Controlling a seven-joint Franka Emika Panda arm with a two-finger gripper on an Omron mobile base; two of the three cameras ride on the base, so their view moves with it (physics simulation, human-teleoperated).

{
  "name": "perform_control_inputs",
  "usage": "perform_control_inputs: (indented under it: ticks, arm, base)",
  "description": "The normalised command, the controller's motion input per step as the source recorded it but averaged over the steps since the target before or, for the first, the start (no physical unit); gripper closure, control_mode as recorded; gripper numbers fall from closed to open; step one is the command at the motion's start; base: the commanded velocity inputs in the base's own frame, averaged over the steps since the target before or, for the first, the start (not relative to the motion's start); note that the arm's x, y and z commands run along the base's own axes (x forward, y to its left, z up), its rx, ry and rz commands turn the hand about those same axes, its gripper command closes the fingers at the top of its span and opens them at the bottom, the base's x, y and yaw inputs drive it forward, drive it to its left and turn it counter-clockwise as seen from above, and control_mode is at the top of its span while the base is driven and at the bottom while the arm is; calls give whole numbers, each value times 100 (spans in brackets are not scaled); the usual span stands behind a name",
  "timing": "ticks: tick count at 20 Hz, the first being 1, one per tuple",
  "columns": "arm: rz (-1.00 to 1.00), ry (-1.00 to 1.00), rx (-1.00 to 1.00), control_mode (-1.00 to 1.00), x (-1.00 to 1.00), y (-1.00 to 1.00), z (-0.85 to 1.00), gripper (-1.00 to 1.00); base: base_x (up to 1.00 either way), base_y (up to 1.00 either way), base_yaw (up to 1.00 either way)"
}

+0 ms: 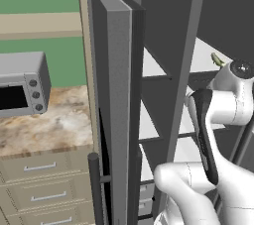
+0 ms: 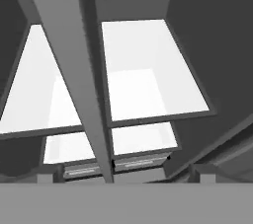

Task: Pick up the frozen fish from the freezer, place it on any shelf in the fridge, and close the fridge and freezer doors when done.

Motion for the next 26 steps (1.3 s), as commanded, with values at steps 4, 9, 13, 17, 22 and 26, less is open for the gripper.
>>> perform_control_inputs:
  ticks: [4, 9, 13, 17, 22, 26]
  arm:
    - [17, 7, -1, -100, 0, 44, 0, -100]
    - [0, 0, 0, -100, -1, 1, 0, -100]
    - [0, 0, 0, 100, -9, -4, 0, -100]
    - [0, 0, 0, 100, 0, 0, 0, -100]
    - [0, 0, 0, 100, 0, 0, 0, -100]
    - [0, 0, 0, 100, 0, 0, 0, -100]
  base:
    - [0, 0, 0]
    - [0, 0, 0]
    - [-12, -12, 0]
    - [-23, -29, 0]
    - [-38, -5, 0]
    - [-69, 0, 0]
